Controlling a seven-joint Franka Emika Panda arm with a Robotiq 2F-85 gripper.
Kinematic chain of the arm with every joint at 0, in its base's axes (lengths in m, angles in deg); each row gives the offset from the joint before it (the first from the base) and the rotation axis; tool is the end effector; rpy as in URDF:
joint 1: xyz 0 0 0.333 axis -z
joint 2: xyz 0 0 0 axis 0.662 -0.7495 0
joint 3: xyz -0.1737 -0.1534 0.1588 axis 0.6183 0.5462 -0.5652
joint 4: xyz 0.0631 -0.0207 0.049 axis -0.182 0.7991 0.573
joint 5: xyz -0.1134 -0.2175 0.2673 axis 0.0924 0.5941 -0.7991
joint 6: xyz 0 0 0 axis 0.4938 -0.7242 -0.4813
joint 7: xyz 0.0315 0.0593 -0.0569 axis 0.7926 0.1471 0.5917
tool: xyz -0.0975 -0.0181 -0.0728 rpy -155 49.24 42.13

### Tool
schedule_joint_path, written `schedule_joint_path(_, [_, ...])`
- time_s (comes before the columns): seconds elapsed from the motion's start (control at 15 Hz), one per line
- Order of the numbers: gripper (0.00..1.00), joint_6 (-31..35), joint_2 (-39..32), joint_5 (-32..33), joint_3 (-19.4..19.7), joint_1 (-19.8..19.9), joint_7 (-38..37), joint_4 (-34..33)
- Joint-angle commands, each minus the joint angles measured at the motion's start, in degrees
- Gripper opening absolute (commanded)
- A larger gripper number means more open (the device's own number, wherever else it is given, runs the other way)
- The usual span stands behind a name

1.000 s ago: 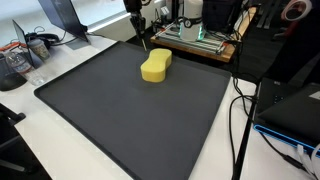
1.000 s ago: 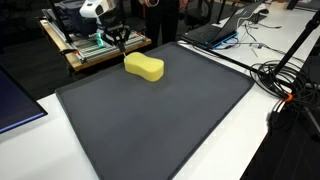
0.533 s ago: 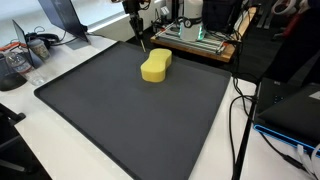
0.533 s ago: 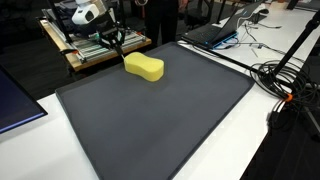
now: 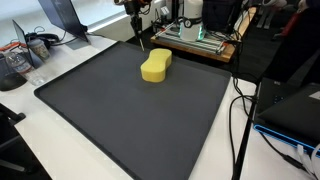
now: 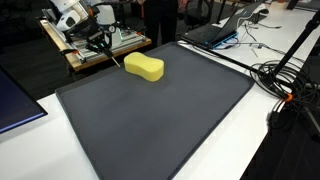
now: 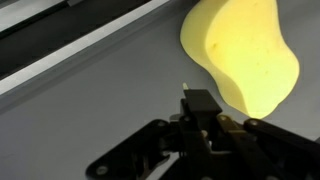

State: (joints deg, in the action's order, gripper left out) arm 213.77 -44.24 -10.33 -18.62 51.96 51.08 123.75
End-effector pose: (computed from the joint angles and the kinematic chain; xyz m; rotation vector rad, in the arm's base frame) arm 0.3077 -0.2057 0.2433 -2.6983 0.6033 -0.1854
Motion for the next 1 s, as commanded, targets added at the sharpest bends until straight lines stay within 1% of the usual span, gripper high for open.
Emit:
schedule_joint_path(0.0, [0.03,-3.0,3.2,-5.8,3.3,1.5,8.4,-0.1])
schedule_joint_path(0.2, [0.03,-5.1,3.8,-6.6,4.6,3.3,11.4,0.3])
schedule_joint_path(0.53, [0.03,-16.5,4.1,-4.7,6.8,8.0,9.8,-0.2])
schedule_joint_path(0.67, [0.03,-19.8,4.8,-4.0,7.1,9.8,8.8,0.0])
schedule_joint_path(0.8, [0.03,-21.5,5.2,-3.2,6.9,11.2,7.8,-0.2])
schedule_joint_path(0.93, [0.03,-21.4,5.6,-2.7,6.4,12.3,6.9,-0.1])
